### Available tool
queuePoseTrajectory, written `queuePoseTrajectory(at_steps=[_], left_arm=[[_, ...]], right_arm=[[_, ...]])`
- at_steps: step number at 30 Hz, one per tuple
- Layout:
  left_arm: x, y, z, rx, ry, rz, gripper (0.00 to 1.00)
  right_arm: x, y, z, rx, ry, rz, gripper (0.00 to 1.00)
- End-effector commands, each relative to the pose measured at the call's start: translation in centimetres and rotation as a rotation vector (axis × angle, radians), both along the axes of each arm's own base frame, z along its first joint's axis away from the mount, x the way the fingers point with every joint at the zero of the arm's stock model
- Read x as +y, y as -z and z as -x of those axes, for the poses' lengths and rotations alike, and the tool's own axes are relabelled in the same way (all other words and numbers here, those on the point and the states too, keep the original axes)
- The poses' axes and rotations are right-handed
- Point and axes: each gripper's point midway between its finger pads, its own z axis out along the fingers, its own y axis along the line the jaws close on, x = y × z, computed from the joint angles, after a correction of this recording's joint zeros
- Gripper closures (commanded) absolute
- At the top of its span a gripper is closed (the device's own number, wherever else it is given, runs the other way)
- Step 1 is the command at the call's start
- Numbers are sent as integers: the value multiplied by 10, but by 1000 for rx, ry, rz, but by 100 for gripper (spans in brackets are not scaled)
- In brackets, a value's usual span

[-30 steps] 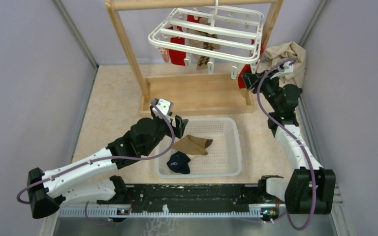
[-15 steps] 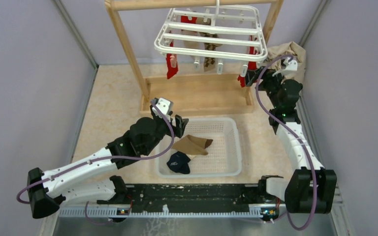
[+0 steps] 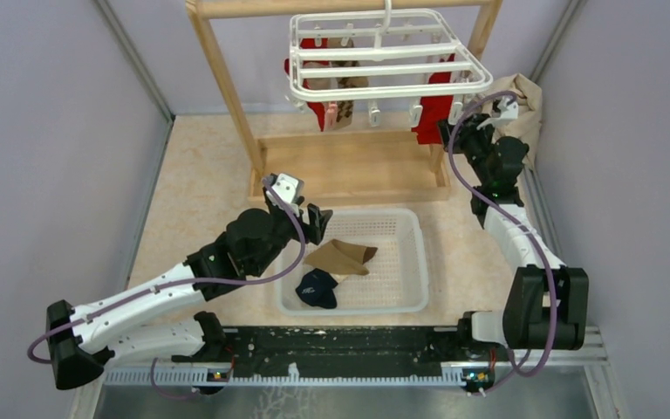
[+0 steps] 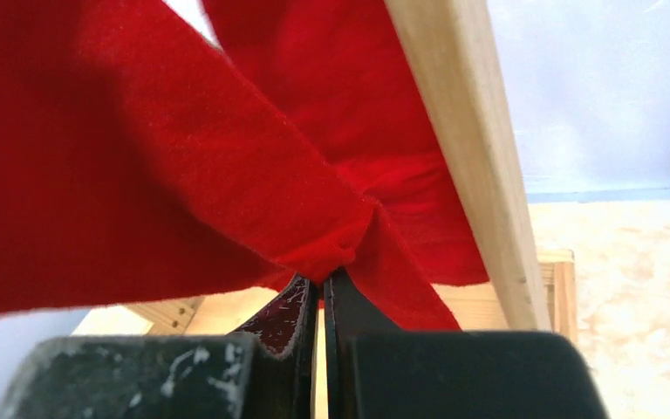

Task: Remove the socks clipped to the hanger
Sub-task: Adjust the sock on the hanger.

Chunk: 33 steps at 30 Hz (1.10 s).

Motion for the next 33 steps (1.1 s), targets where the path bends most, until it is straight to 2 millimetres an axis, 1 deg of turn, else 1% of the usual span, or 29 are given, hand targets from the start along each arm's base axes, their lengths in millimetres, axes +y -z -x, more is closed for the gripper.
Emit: queuePoseTrajectory(at_steps=[1,5,6,9,15,19,23,27,29,31,33], left_arm=[[4,-16,1,-21,0,35,22],[4,-16,2,-21,3,36,22],[4,-17,2,-21,3,38,22],[3,-17,2,-18,4,41,22],[0,-21,5,-16,23,62,22],[-1,-26,6,-15,33,79,22],[-2,-32,7,-16,35,99,20],[5,-26,5,1,6,71,17],[10,-26,4,3,-19,66,14],[21,-27,2,7,-68,63,11],[32,-28,3,14,-103,59,8]], right_arm=[[14,-53,32,-199,-72,-15,100],[22,-59,52,-228,-123,-21,100],[32,-59,59,-231,-155,-23,100],[41,-61,73,-237,-182,-20,100],[57,-60,100,-242,-189,14,100],[68,-55,118,-236,-191,41,100],[89,-54,137,-238,-215,78,100],[113,-54,148,-236,-236,125,100],[129,-52,153,-234,-247,155,100],[143,-50,158,-235,-256,185,100],[162,-47,165,-236,-288,211,100]])
